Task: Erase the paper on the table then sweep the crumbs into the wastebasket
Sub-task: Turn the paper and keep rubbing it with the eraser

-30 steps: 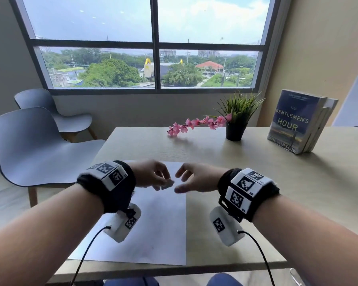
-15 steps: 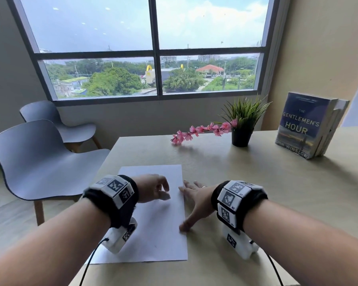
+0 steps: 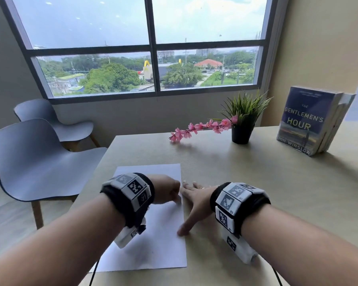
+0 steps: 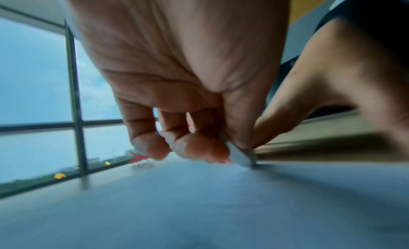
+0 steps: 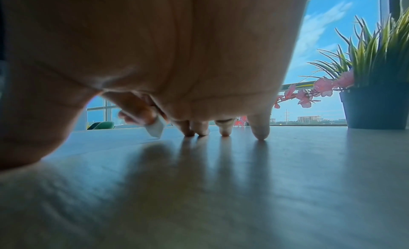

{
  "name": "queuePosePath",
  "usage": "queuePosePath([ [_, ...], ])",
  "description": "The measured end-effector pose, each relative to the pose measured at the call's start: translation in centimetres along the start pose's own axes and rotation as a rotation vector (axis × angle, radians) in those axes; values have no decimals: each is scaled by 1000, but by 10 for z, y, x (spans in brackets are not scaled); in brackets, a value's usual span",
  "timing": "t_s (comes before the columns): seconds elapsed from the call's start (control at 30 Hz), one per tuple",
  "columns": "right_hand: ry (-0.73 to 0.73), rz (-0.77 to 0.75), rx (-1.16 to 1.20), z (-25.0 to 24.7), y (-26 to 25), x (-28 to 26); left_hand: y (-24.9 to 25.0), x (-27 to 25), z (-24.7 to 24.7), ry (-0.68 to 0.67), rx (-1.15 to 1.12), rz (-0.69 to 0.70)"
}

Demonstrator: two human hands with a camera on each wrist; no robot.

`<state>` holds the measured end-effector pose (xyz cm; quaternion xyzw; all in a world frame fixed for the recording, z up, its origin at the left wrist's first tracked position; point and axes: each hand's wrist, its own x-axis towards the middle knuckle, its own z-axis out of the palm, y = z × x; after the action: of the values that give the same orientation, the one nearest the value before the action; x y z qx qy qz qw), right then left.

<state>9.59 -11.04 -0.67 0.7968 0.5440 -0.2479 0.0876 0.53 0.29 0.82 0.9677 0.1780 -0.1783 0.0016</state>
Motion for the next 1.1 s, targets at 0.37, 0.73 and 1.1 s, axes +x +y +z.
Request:
queuePosePath([
  [0.37,-13,6,-13,-1,0,-1,-6,4,-3,2,53,-24],
  [0.73,-25,14,-18,-3,-1,-2,-13,4,-2,-4,70,-45],
  [1.1,-19,15,-4,-2,-1,-1,-19,6,-2,-1,91,-60],
])
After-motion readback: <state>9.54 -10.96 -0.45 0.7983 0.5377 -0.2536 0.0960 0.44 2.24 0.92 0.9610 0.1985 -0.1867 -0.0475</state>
